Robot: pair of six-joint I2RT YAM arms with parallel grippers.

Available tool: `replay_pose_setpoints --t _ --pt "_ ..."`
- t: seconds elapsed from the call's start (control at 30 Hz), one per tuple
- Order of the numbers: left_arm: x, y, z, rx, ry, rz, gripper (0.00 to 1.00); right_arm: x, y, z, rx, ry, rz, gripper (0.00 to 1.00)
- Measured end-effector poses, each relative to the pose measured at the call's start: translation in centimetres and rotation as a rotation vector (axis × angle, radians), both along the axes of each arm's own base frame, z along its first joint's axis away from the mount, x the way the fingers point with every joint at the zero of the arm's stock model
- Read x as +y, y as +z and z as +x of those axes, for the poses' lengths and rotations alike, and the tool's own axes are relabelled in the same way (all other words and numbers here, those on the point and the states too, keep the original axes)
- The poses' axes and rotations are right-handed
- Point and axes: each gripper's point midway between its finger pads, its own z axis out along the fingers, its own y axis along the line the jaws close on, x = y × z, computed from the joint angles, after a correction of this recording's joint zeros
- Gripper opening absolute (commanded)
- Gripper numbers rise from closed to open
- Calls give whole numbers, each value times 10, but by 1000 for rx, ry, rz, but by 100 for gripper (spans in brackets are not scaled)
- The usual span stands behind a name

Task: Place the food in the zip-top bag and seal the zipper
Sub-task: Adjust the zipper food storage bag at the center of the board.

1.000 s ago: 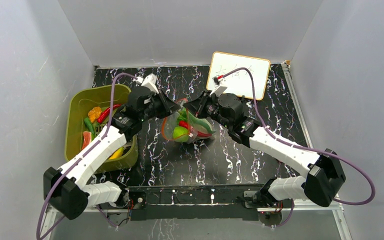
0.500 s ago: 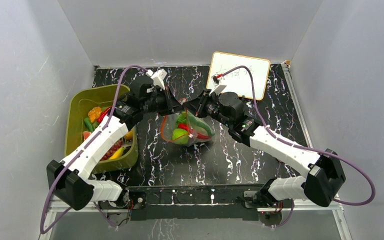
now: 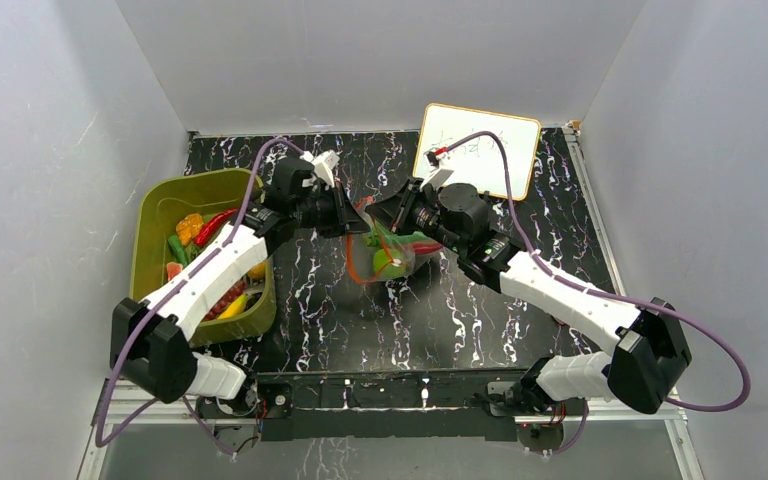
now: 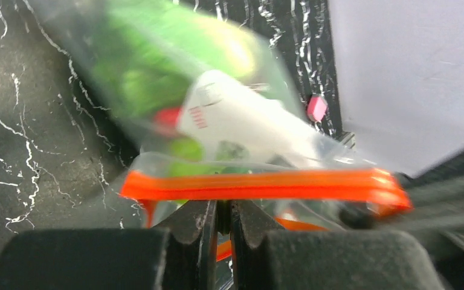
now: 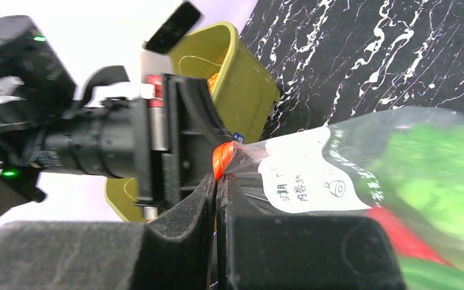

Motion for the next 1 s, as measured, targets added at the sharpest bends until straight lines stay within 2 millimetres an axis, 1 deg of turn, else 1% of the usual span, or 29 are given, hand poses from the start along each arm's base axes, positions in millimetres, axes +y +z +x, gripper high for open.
replay_pose_setpoints --t 0.1,0.23,0.3,0.4,0.47,0.57,0.67,0.73,0.83,0.9,1.0 --pt "-2 -24 4 55 7 26 0 -1 1 1 -1 -3 4 0" --pt "-2 -47 9 92 20 52 11 2 7 0 -7 5 30 0" --pt "0 -51 10 94 30 63 21 2 9 0 -10 7 38 0" --pt "0 -48 13 74 38 62 36 2 10 0 -9 5 42 0" --pt "1 -46 13 69 42 63 42 0 7 2 -3 -12 30 0" --pt "6 -37 10 48 60 66 53 -5 -3 6 14 -46 -3 0" --pt "16 -13 2 -11 76 60 60 -9 -7 8 19 -70 -25 0" --pt "22 7 -3 -60 86 55 62 -12 -5 9 12 -80 -29 0" --pt "34 31 -7 -124 110 71 64 -15 -3 7 9 -84 -33 0" --pt "43 41 -10 -156 131 99 64 -17 -4 7 12 -88 -37 0" --pt "58 45 -13 -182 160 155 62 -20 -6 9 21 -96 -44 0"
